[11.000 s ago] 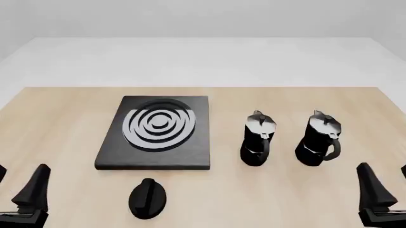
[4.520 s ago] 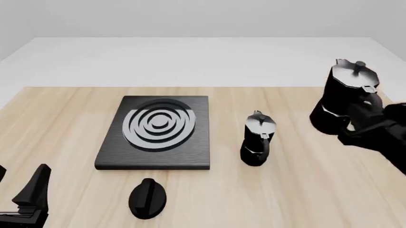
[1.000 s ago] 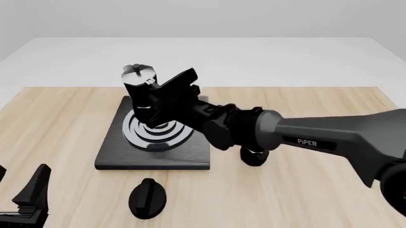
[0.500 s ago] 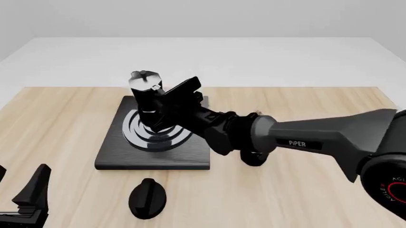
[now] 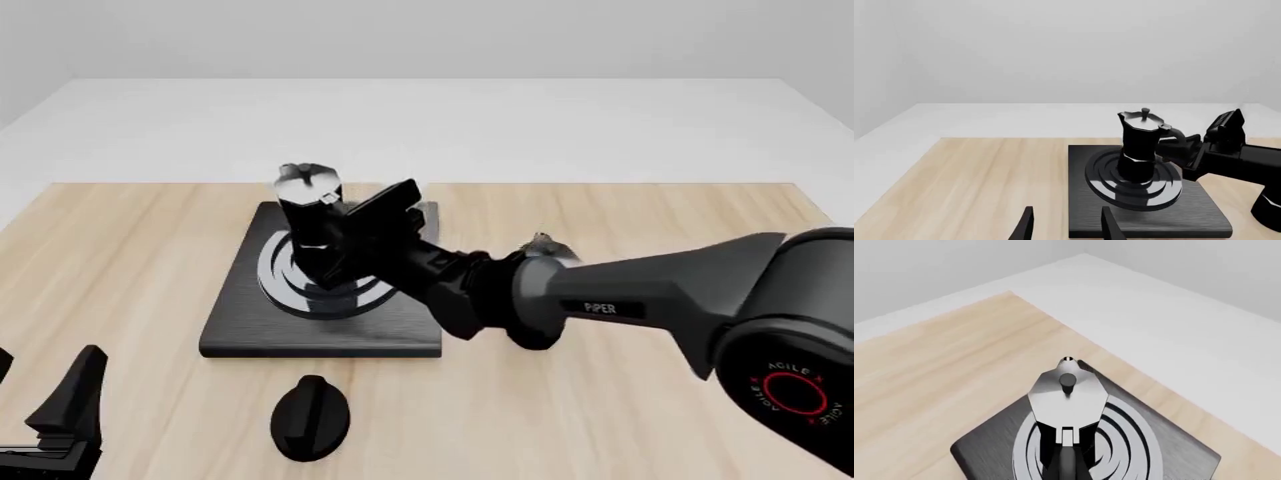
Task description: Put the right moka pot on the stove.
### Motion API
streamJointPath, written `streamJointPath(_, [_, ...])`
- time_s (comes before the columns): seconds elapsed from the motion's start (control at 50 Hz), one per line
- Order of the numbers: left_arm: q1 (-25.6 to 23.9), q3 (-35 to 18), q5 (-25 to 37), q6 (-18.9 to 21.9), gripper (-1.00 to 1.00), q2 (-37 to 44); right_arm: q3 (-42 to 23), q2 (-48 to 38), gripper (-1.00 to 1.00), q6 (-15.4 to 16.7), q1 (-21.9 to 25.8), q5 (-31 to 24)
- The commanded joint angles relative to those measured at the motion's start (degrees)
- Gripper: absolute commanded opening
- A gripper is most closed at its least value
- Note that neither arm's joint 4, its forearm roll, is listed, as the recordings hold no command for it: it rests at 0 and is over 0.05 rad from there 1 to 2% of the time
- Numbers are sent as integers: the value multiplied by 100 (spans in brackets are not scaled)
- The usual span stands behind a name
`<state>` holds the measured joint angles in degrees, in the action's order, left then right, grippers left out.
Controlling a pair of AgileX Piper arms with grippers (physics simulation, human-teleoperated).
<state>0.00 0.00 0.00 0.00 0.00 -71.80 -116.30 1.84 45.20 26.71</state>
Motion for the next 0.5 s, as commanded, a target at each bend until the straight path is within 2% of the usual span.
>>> streamJointPath(0.02, [0, 0, 0, 0, 100, 0, -150, -18, -100, -85, -41, 175])
streamJointPath(0.5, [0, 0, 0, 0, 100, 0, -234, -317, -100, -182, -110, 254])
